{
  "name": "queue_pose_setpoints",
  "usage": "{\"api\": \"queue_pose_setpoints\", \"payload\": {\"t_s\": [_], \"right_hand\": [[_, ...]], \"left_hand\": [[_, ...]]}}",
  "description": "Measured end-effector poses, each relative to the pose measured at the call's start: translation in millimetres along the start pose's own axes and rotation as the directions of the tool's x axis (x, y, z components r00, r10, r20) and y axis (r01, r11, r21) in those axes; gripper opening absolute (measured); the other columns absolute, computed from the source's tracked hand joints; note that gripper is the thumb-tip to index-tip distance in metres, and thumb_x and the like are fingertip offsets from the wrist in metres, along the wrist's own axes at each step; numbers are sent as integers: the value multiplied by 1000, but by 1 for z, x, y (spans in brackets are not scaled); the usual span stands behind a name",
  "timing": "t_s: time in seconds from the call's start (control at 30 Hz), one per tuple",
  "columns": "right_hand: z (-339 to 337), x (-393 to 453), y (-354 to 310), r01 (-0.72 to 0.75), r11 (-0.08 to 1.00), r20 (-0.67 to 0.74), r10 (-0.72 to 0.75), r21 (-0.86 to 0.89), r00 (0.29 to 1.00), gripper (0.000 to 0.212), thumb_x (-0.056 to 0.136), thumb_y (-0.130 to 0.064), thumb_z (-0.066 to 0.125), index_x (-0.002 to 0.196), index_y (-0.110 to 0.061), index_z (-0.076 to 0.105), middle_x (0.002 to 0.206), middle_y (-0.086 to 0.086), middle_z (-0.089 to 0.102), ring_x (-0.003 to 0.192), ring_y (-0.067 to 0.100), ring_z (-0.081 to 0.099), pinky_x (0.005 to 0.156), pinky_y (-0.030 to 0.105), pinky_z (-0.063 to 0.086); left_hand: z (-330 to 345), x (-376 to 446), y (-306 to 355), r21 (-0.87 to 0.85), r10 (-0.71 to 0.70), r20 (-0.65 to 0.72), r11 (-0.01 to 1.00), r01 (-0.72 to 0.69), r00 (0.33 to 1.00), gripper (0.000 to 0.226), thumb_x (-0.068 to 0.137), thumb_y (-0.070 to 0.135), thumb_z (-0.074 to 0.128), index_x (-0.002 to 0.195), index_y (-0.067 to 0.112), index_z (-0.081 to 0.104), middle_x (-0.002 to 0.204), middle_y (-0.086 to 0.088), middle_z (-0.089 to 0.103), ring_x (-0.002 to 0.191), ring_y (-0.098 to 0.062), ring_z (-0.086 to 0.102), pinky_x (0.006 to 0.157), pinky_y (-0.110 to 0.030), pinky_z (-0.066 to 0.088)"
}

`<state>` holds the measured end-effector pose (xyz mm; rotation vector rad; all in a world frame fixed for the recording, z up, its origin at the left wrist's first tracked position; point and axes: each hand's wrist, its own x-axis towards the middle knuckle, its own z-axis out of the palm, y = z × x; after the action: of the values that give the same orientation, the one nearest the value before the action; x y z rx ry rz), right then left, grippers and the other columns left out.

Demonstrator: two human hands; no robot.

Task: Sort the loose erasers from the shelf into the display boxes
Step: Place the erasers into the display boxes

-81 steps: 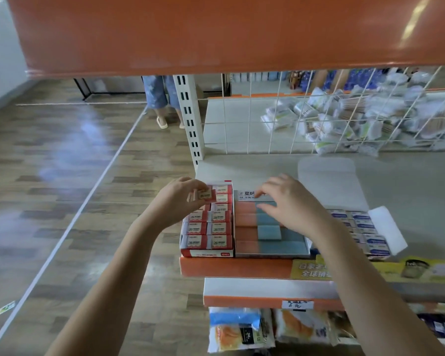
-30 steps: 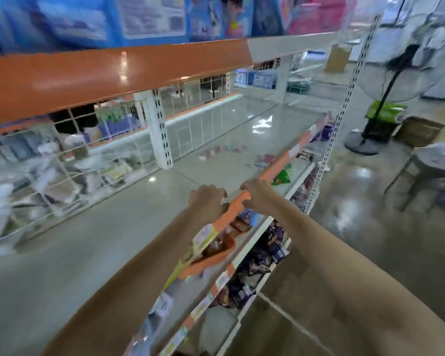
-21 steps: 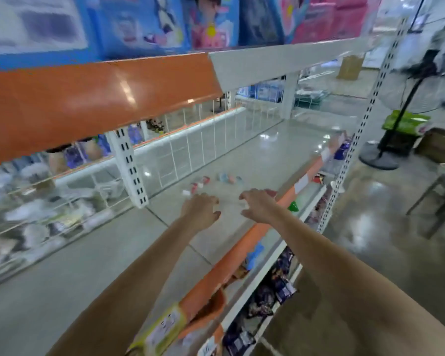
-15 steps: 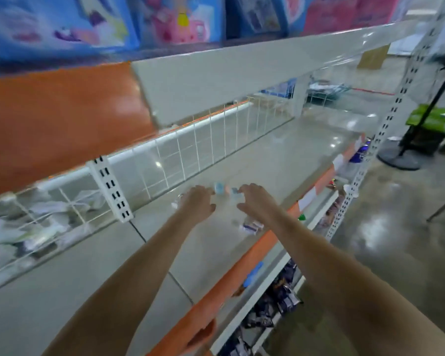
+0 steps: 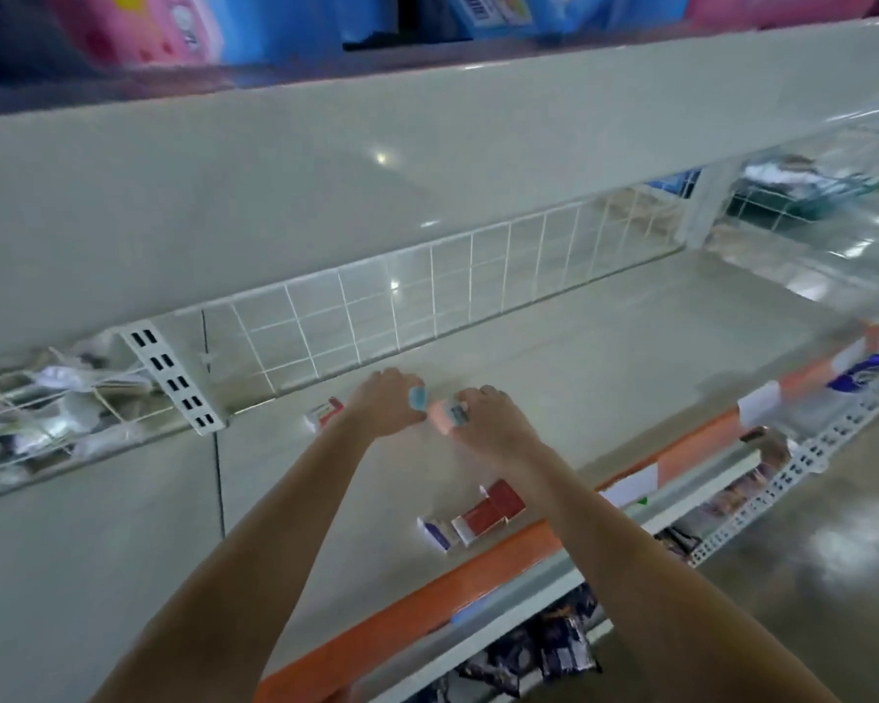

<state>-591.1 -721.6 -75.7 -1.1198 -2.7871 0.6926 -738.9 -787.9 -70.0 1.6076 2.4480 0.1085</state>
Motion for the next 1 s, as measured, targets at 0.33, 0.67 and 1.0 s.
{"api": "queue_pose_setpoints", "payload": {"t_s": [0.33, 0.67, 1.0], "right_hand": [[-7, -4, 11, 232, 930, -73, -221, 286, 973, 39, 88, -27, 59, 123, -11, 54, 115, 5, 61, 102, 21, 58, 87, 30, 46], [21, -30, -68, 243, 792, 105, -359, 561, 927, 23, 92, -22, 56, 111, -15, 65, 90, 2, 68, 79, 14, 65, 72, 25, 51], [103, -109, -222, 21, 631, 386, -500, 775, 776, 22, 91, -4, 55, 109, 8, 60, 77, 6, 60, 49, 0, 62, 56, 11, 52]], "left_hand": [[11, -38, -14, -288, -198, -202, 948, 135, 959, 54, 75, 31, 75, 121, 13, 54, 117, -3, 56, 104, -21, 53, 90, -32, 42], [6, -156, -51, -937, -538, 6, 293, 193, 843, 33, 76, 0, 72, 101, 10, 54, 88, -9, 58, 73, -14, 61, 63, -21, 57], [7, -360, -122, -996, -776, 87, -64, 60, 625, 10, 87, 3, 60, 89, 12, 58, 82, -8, 64, 58, -9, 66, 59, -22, 55]]}}
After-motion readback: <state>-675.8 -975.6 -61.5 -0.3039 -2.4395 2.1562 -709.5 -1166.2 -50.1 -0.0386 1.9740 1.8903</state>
